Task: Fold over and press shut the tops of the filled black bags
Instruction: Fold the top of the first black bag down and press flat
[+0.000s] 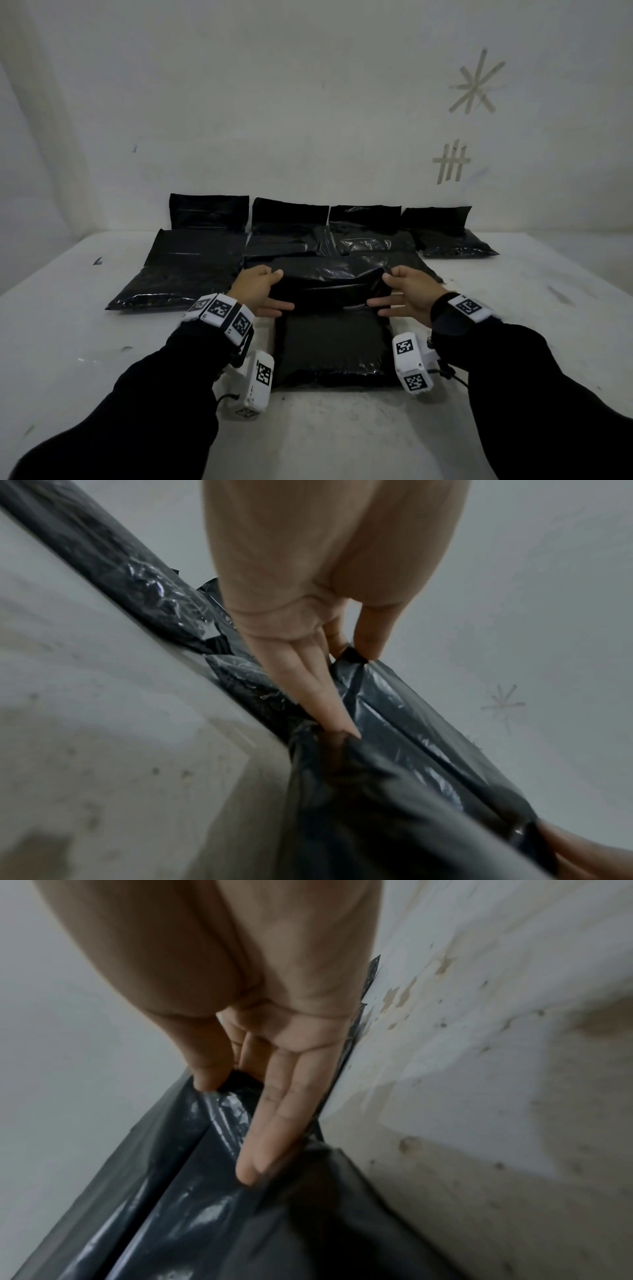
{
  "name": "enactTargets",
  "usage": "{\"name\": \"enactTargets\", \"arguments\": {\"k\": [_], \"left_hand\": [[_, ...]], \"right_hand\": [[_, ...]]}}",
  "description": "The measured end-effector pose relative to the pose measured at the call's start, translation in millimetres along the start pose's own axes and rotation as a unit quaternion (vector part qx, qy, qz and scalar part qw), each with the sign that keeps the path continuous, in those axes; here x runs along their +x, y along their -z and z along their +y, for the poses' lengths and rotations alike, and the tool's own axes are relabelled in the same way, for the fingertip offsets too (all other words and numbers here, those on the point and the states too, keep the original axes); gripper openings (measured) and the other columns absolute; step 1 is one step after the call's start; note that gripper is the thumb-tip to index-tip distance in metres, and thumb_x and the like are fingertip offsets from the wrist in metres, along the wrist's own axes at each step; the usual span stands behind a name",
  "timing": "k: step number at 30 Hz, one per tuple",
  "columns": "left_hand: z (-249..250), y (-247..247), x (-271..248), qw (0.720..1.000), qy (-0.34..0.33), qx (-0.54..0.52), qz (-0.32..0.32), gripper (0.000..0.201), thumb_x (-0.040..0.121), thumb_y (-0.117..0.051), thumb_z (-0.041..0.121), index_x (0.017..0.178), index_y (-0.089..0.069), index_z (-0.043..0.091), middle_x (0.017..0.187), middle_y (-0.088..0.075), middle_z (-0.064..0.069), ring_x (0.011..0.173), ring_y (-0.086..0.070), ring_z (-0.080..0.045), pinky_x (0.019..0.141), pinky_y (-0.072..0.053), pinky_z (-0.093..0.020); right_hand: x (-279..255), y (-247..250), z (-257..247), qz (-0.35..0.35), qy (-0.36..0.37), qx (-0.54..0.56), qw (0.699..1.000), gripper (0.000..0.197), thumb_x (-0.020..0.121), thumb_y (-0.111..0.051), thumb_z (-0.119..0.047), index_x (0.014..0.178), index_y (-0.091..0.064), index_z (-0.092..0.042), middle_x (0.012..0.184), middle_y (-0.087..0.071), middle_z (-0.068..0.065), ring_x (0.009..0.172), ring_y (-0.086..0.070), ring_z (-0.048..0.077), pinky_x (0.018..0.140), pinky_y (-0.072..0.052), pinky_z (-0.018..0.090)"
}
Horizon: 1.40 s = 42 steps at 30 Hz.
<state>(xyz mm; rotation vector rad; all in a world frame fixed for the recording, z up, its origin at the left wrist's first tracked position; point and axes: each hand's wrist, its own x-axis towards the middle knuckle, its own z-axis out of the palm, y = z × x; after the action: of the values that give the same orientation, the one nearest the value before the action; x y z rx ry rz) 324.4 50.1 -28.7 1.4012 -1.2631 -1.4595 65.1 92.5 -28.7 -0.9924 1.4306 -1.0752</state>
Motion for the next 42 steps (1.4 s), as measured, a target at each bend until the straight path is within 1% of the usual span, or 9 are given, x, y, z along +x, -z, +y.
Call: {"name": "enactTargets", "arguments": {"k": [3, 5, 10, 16, 25, 29, 33, 38, 42], "left_hand": [[0.8, -1.4, -3.2, 1.000, -0.014, 0.001, -0.004, 0.014, 0.098, -0.049, 0.027, 0.098, -0.050, 0.013, 0.109, -0.055, -0.001, 0.070, -0.071, -0.024, 0.053, -0.057, -0.029], [1.3, -2.7, -3.5, 1.000, -0.028, 0.005, -0.002, 0.023, 0.098, -0.049, 0.026, 0.115, -0.052, 0.013, 0.124, -0.054, -0.004, 0.075, -0.070, -0.023, 0.049, -0.055, -0.026], [2.2, -4.0, -5.7, 1.000, -0.024, -0.017, 0.000, 0.017, 0.099, -0.044, 0.030, 0.106, -0.056, 0.019, 0.135, -0.052, -0.007, 0.074, -0.070, -0.025, 0.057, -0.055, -0.031], [0.0, -2.3, -1.9, 0.999, -0.003, -0.048, -0.001, 0.046, 0.098, -0.046, 0.033, 0.142, -0.038, 0.019, 0.149, -0.035, -0.011, 0.077, -0.070, -0.030, 0.062, -0.056, -0.037], [1.6, -4.6, -3.4, 0.997, -0.003, -0.072, 0.007, 0.041, 0.098, -0.046, 0.033, 0.136, -0.045, 0.016, 0.142, -0.045, -0.010, 0.079, -0.069, -0.032, 0.065, -0.054, -0.042], [3.0, -4.1, -4.6, 0.998, 0.001, -0.069, 0.008, 0.042, 0.098, -0.045, 0.035, 0.137, -0.044, 0.018, 0.143, -0.044, -0.011, 0.080, -0.069, -0.032, 0.063, -0.054, -0.041], [3.3, -2.7, -5.5, 0.998, 0.003, -0.068, 0.004, 0.043, 0.098, -0.044, 0.037, 0.138, -0.043, 0.019, 0.142, -0.045, -0.013, 0.082, -0.070, -0.032, 0.062, -0.054, -0.041], [2.5, -1.7, -7.2, 0.998, -0.001, -0.060, 0.004, 0.045, 0.098, -0.044, 0.037, 0.139, -0.041, 0.019, 0.143, -0.044, -0.014, 0.082, -0.070, -0.031, 0.060, -0.054, -0.040], [2.5, -2.4, -9.2, 0.998, -0.003, -0.062, 0.006, 0.044, 0.099, -0.042, 0.036, 0.140, -0.041, 0.019, 0.144, -0.043, -0.013, 0.083, -0.069, -0.031, 0.062, -0.054, -0.041]], "right_hand": [[-2.3, -0.9, -0.1, 0.008, 0.013, -0.001, 1.000, 0.021, 0.101, -0.042, -0.016, 0.080, -0.039, -0.014, 0.108, -0.049, 0.016, 0.085, -0.070, 0.029, 0.058, -0.056, 0.036], [-4.0, -1.3, 0.5, 0.013, 0.019, 0.000, 1.000, 0.021, 0.101, -0.042, -0.016, 0.080, -0.038, -0.013, 0.107, -0.048, 0.016, 0.085, -0.071, 0.030, 0.057, -0.056, 0.036], [-6.6, -2.8, -0.8, 0.009, 0.027, 0.019, 0.999, 0.017, 0.100, -0.043, -0.018, 0.084, -0.045, -0.013, 0.091, -0.054, 0.008, 0.084, -0.070, 0.028, 0.056, -0.057, 0.036], [-4.8, -3.5, -0.6, 0.025, 0.046, 0.047, 0.998, 0.020, 0.101, -0.042, -0.016, 0.081, -0.042, -0.013, 0.084, -0.048, 0.006, 0.085, -0.069, 0.031, 0.063, -0.058, 0.043], [-0.6, -2.6, 3.7, 0.017, 0.053, 0.051, 0.997, 0.009, 0.101, -0.041, -0.015, 0.095, -0.047, -0.012, 0.092, -0.048, 0.005, 0.091, -0.069, 0.031, 0.062, -0.057, 0.044], [-3.8, -4.4, 2.0, 0.018, 0.052, 0.047, 0.997, 0.024, 0.101, -0.040, -0.016, 0.078, -0.040, -0.015, 0.082, -0.043, 0.005, 0.091, -0.068, 0.034, 0.065, -0.056, 0.047], [-6.8, -6.4, 0.6, 0.021, 0.044, 0.048, 0.998, 0.027, 0.102, -0.038, -0.017, 0.075, -0.036, -0.016, 0.082, -0.044, 0.006, 0.093, -0.067, 0.037, 0.074, -0.055, 0.053], [-7.6, -7.0, -0.2, 0.021, 0.043, 0.049, 0.998, 0.025, 0.102, -0.038, -0.018, 0.077, -0.038, -0.016, 0.091, -0.045, 0.010, 0.090, -0.069, 0.036, 0.072, -0.056, 0.053], [-9.3, -6.1, -1.1, 0.019, 0.044, 0.048, 0.998, 0.024, 0.102, -0.039, -0.018, 0.078, -0.039, -0.015, 0.099, -0.048, 0.012, 0.086, -0.070, 0.033, 0.061, -0.056, 0.043]]}}
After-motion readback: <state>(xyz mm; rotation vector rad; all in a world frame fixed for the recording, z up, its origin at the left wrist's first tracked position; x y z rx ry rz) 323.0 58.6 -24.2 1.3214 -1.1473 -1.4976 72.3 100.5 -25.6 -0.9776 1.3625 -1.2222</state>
